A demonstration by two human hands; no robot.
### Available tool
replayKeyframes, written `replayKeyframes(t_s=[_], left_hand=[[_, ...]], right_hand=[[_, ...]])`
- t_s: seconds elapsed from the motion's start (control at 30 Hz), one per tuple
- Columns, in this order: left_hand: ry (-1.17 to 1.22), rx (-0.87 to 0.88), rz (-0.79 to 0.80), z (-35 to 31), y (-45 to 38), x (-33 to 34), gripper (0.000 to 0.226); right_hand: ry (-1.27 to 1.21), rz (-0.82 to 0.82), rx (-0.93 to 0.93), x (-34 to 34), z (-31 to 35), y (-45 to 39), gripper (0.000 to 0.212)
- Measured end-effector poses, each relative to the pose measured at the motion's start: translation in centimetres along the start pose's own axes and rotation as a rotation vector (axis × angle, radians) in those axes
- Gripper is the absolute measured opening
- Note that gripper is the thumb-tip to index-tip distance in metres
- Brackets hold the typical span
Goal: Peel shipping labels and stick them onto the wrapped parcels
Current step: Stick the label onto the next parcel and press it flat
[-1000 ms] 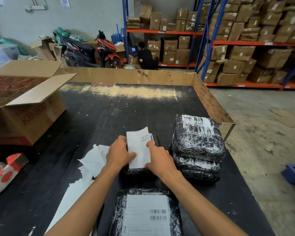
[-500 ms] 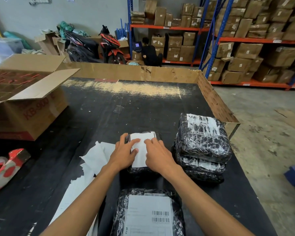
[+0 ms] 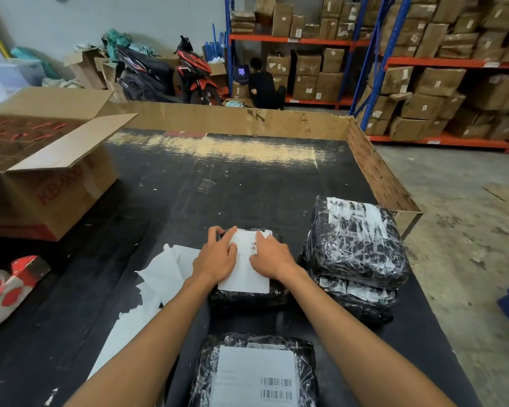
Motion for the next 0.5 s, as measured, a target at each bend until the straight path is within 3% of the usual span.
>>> replayKeyframes(t_s=[0.07, 0.2, 0.27, 0.4, 0.5], left_hand=[[-0.019, 0.014, -0.022, 0.0, -0.1, 0.1, 0.048], [-0.017, 0.034, -0.027, 0.2, 0.0, 0.5, 0.050], [-0.006, 0.067, -0.019, 0.2, 0.2, 0.7, 0.048], [-0.020, 0.047, -0.020, 0.4, 0.1, 0.8, 0.044], [0.040, 0.056, 0.030, 0.6, -0.2, 0.9, 0.046]], right_hand=[[-0.052, -0.034, 0.032, 0.0, -0.3, -0.3, 0.062], [-0.134, -0.101, 0.092, -0.3, -0.7, -0.7, 0.051], [-0.135, -0.102, 0.111, -0.3, -0.7, -0.6, 0.061], [-0.176, -0.064, 0.095, 0.1, -1.0, -0.2, 0.074], [-0.230, 0.026, 0.012, 0.5, -1.2, 0.7, 0.071]])
Point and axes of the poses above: each hand's wrist, its own y-axis away from the middle knuckle, its own x-axis out of the palm, z = x × y, the point moved 7 cm from there along -y, towards the middle knuckle, and after that the axes turned 3 degrees about -z, right-handed, at the moved point
